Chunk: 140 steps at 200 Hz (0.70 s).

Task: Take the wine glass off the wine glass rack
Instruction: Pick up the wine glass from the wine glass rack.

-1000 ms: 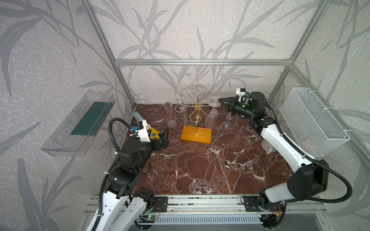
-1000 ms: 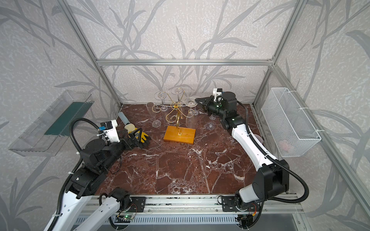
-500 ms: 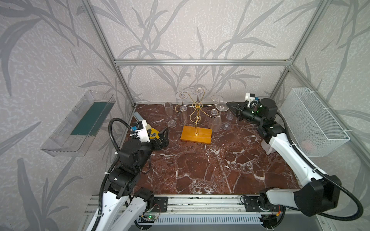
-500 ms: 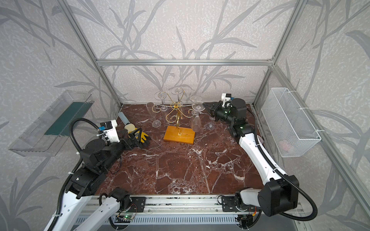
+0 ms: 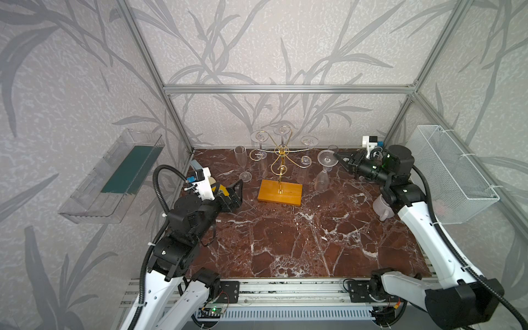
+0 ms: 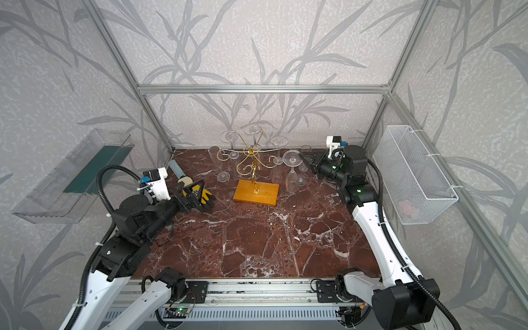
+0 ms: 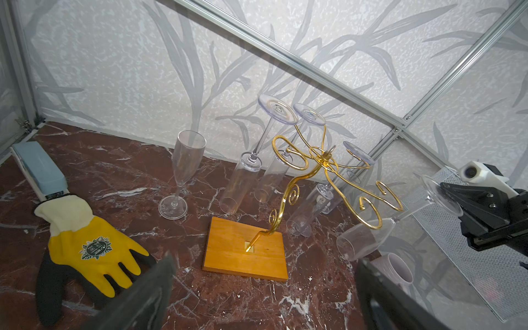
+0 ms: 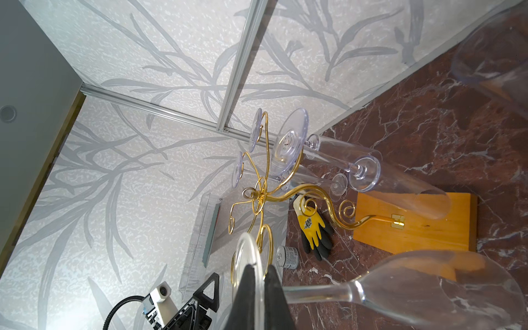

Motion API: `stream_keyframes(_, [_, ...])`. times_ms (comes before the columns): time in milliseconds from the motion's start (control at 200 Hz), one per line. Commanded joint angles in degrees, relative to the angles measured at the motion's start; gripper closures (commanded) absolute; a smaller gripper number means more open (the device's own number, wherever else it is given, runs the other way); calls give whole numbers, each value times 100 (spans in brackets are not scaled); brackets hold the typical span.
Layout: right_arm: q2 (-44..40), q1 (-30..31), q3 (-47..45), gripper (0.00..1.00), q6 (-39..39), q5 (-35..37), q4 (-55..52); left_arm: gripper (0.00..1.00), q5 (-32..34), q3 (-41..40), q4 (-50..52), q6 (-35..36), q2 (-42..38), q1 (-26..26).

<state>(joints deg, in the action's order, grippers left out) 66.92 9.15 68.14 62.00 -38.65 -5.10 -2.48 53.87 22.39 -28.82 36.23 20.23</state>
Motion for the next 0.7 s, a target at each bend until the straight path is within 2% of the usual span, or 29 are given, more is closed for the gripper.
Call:
stream_keyframes(0, [-232,-9,693,100,-1210,-160,-517,3,-428,344,-36,-306,106,-19])
stream_keyframes(240, [-515,-2,1561,100,-3008,121,-1600,4,-1178,794,-152,-647,440,-19])
stream_keyframes(440, [-1117,123,1309,100,-4554,199,-1061,5,-2052,1043,-585,-974,848,-17])
stream_keyframes(560, [-1501,508,1042,100,-5690,470,-939,6,-2512,1161,-864,-1083,1097,-10])
stream_keyframes(695, [-1613,1272,893,100,-6907,892,-1172,7,-3248,1151,-1515,-1274,1395,15])
